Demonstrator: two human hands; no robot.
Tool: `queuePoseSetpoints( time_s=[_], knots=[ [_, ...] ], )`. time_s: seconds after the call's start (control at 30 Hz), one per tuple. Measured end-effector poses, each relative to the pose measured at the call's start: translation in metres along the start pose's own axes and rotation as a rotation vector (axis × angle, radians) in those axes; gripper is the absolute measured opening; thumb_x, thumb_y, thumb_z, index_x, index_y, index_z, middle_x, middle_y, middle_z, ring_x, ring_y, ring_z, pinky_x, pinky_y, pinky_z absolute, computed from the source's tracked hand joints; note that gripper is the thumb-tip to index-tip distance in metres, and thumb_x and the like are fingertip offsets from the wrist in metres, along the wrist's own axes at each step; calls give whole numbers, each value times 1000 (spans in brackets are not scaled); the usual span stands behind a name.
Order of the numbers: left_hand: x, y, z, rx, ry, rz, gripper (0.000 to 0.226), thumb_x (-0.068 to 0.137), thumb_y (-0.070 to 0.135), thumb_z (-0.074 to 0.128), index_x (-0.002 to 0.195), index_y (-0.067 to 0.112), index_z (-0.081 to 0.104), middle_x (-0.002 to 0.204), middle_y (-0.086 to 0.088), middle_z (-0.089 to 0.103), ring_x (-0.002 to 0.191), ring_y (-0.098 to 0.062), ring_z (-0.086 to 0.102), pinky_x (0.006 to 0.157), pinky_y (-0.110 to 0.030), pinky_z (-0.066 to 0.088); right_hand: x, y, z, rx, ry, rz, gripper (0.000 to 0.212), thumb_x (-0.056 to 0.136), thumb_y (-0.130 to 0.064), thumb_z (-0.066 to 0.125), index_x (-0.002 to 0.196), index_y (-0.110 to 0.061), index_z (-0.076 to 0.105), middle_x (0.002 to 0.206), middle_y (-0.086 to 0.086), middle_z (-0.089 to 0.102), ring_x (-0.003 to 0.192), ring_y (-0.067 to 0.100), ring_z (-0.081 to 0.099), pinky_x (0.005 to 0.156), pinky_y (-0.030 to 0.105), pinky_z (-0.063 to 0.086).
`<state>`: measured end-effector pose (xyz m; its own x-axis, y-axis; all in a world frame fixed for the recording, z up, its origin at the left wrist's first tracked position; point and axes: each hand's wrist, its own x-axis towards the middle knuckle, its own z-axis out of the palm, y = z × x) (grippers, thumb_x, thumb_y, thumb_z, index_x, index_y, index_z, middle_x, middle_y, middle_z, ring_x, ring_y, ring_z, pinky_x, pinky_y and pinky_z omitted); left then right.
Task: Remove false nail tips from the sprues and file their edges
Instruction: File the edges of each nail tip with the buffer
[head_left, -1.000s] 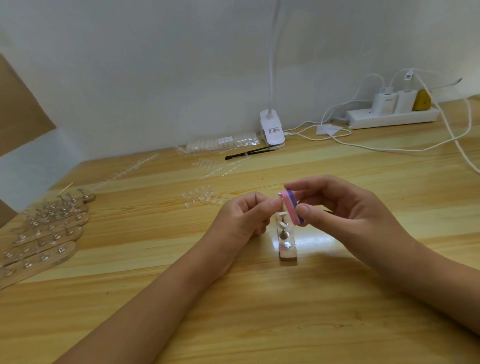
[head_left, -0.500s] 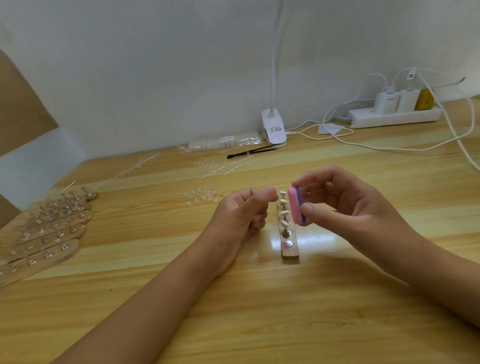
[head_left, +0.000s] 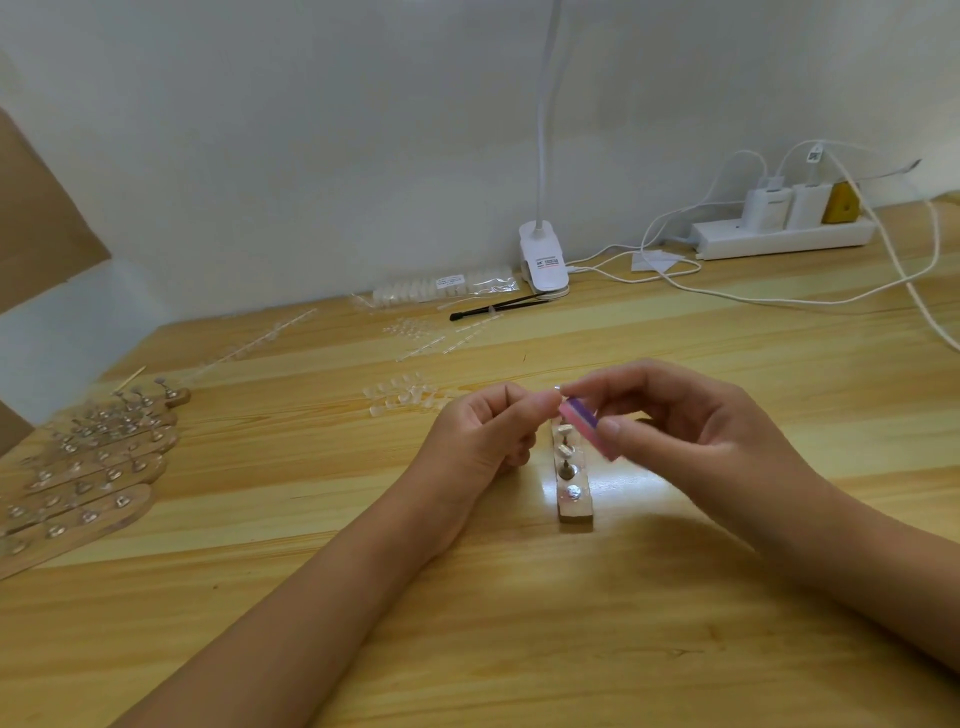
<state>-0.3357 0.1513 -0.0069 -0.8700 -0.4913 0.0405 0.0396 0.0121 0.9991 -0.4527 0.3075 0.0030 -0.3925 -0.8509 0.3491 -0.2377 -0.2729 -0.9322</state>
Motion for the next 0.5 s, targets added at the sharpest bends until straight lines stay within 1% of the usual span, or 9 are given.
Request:
queuePoseSetpoints(
  time_s=[0.07,0.13,0.2,0.27,0.3,0.37,0.43,0.5],
  knots=[
    [-1,0,0,6,-17,0,27,61,50,76,67,25,68,56,11,48,52,-5,39,55,-15,37,1,-3,-2,18,77,-40,21,86,-18,70,104,-27,75,96,-1,73,85,6,67,77,16,52],
    [-3,1,0,34,-51,6,22,64,46,78,66,26,68,56,12,50,52,-4,40,55,-13,37,2,-5,-4,13,105,-43,24,83,-22,66,105,-26,75,98,-3,74,89,7,67,79,15,52],
    [-4,1,2,92,-91,30,17,72,36,81,65,27,69,57,15,55,52,-1,43,54,-10,37,3,-4,-3,-25,57,3,29,80,-24,63,107,-22,74,99,-4,75,90,5,68,77,14,51],
    [-7,1,3,101,-115,60,14,76,30,79,69,25,68,60,15,62,53,5,50,56,-7,39,3,-3,0,-62,17,43,27,82,-22,62,106,-18,75,96,-4,74,88,4,67,75,15,50],
    [-8,2,3,93,-120,66,11,75,30,76,70,25,68,61,15,64,53,6,53,56,-6,40,4,-2,0,-78,15,48,24,85,-19,62,106,-17,75,95,-3,74,88,5,67,76,16,51],
    [-8,3,3,96,-112,66,13,76,31,79,66,29,70,59,16,61,53,5,50,56,-7,39,4,-3,-1,-108,25,36,22,88,-10,63,105,-17,76,95,0,72,89,8,67,79,19,52],
    [-7,2,3,114,-95,55,12,74,33,78,64,33,71,58,16,57,52,1,44,55,-10,37,4,-5,-2,-122,23,20,23,88,-9,63,104,-17,76,94,0,72,86,6,66,78,18,51],
    [-7,1,3,110,-96,57,10,69,40,77,65,33,72,57,17,55,52,0,43,55,-11,37,4,-6,-2,-129,11,8,23,87,-9,63,104,-16,76,91,-1,71,84,4,65,76,16,50]
  ],
)
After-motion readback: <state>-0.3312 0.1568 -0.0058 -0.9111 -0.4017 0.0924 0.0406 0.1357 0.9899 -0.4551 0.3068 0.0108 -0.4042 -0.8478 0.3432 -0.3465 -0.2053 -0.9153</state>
